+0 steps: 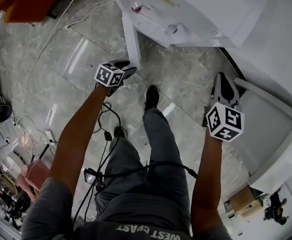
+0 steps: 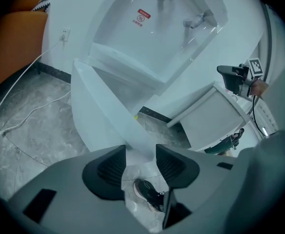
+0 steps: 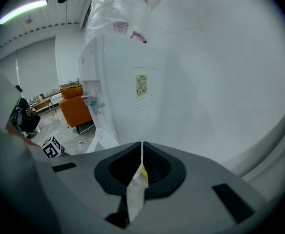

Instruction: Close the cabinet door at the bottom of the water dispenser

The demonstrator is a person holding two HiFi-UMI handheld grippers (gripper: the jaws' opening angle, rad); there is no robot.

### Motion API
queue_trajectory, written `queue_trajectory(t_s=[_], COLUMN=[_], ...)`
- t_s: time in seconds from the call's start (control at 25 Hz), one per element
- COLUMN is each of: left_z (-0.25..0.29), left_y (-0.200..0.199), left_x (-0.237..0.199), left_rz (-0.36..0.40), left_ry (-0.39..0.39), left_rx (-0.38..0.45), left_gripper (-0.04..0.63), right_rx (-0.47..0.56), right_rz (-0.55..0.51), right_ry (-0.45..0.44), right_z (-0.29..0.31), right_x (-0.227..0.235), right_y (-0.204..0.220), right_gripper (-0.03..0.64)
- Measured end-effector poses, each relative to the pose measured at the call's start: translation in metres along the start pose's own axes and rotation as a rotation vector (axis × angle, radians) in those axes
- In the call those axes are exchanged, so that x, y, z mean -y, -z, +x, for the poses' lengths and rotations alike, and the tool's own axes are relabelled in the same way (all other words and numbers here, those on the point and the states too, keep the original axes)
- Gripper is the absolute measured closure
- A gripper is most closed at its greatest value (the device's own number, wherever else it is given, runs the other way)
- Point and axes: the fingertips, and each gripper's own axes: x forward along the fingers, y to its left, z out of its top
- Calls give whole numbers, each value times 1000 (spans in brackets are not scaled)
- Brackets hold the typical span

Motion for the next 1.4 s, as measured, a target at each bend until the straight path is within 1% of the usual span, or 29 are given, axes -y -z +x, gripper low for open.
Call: queue_trajectory(t_s=[0.16, 0.64, 0.8, 0.92, 1.16, 1.28, 1.4], left_z=[14, 63, 76, 86, 100, 107, 113], left_y=[-9, -52, -70, -83, -104, -115, -127], left_x=[10, 41, 46, 49, 50, 50, 49], left_rz=[19, 114, 158, 175, 181, 158, 160], left_ry=[12, 51, 59, 59, 46, 39, 21], left_rx=[-12, -46, -52, -48, -14, 29, 77], left_gripper=[403, 405, 407, 407, 407, 407, 407], right_rx=[-4, -13, -5, -3, -9, -15, -32], right_rz=[21, 103, 140, 170, 238, 263, 280], right_ry=[21, 83, 127, 163, 237, 273, 301], right_z=[-5, -21, -35, -48, -78, -92, -103], right_x=[12, 58, 73, 85, 103, 111, 115], right_y=[7, 34, 44, 55, 83, 100, 118], right_gripper=[586, 586, 586, 586, 586, 586, 586])
